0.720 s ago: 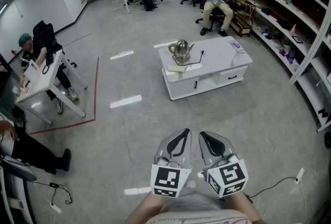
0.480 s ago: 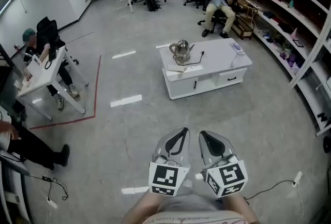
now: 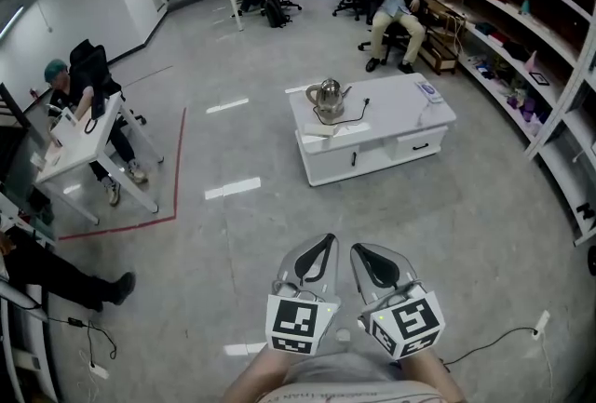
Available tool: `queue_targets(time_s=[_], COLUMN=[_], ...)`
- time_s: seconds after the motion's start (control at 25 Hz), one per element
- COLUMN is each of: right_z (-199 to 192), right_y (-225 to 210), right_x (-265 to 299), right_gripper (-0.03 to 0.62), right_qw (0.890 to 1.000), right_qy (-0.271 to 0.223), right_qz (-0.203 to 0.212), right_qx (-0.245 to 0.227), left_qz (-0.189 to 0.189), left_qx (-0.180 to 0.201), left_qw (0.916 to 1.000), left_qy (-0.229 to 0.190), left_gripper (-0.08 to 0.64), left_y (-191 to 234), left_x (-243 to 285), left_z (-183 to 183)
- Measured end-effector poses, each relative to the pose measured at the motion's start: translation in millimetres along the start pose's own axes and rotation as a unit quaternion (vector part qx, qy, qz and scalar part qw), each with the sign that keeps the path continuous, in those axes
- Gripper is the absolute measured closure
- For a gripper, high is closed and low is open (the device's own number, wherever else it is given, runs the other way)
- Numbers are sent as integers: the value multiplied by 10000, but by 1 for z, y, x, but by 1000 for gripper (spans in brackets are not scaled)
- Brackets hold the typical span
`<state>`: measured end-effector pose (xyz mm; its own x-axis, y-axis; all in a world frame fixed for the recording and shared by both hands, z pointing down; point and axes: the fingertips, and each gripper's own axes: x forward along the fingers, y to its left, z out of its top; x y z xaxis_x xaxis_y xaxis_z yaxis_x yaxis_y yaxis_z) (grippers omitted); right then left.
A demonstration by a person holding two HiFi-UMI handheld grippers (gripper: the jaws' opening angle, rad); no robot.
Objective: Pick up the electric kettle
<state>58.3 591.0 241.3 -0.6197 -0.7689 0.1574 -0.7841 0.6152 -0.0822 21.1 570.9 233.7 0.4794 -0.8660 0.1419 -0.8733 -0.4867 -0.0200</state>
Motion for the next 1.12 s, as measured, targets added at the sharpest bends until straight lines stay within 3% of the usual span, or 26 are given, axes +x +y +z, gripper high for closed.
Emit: queue_targets(time_s=[0.44, 1.12], right_z=[8, 45], right_y=[-51, -126], right_x=[57, 200], right_gripper=[566, 566], right_qw=[9993, 9989], right_qy=[99, 252], right_qz=[-330, -267], right_qx=[-126, -298], left_qz=[-153, -113], left_qx=[-189, -317], left_qw=[9997, 9994], left_qy=[-6, 19], left_gripper=[560, 560], left_y=[41, 148], left_x=[68, 193], left_z=[5, 23])
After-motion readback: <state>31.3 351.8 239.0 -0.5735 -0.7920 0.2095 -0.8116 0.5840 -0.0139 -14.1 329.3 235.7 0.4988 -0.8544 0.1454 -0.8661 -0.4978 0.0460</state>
